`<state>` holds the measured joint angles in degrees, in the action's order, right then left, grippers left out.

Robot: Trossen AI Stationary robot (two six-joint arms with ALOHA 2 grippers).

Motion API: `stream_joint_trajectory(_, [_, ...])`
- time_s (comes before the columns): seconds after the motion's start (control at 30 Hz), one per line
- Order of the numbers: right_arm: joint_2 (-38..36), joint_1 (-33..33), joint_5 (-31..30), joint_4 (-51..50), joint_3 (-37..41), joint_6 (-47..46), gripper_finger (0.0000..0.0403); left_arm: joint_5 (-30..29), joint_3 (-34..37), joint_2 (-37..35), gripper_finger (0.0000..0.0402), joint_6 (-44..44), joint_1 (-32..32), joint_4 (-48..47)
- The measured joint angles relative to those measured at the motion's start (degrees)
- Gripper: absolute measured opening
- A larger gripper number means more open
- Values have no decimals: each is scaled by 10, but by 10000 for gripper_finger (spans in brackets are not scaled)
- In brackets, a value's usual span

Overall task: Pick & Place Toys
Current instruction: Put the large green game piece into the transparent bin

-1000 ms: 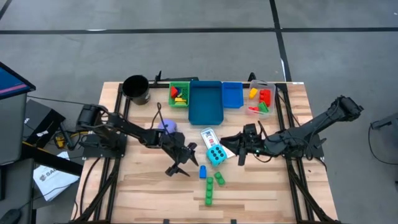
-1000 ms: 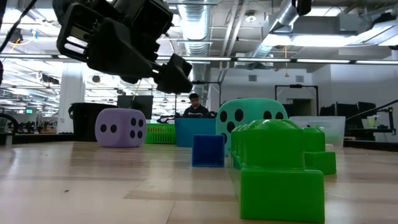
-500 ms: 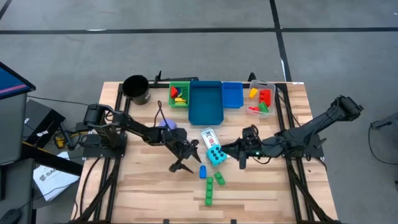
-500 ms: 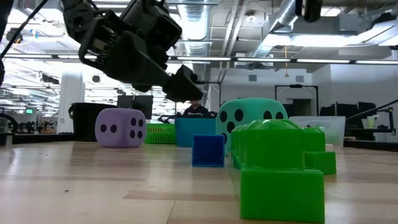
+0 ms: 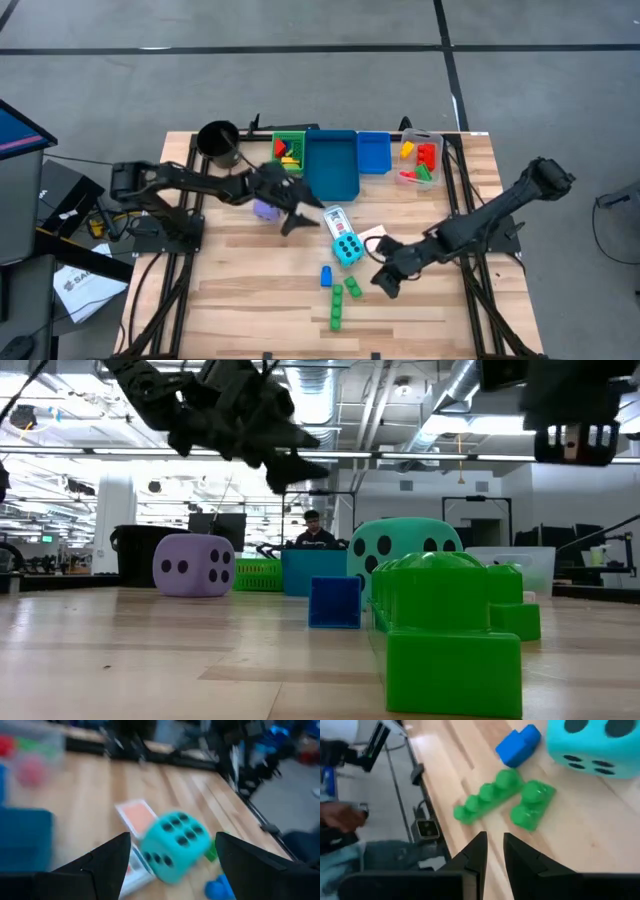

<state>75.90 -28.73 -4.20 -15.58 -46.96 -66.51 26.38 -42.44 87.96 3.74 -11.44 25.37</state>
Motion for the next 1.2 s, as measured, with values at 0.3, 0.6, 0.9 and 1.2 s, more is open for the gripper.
stream_joint_trajectory(0.3, [176,-1,48,0,-95,-72,62,-81,0,-85,285,0,-42,2])
stream_joint_trajectory(0.6, [287,8,39,-157,-286,2,62,-89,0,-99,285,0,-57,-3])
stream_joint_trajectory(0.9, [303,24,38,-213,-334,1,129,-89,0,-99,285,0,-55,-49])
stream_joint_trajectory(1.2, [303,47,45,-240,-333,-75,308,-88,0,-99,285,0,-55,-81])
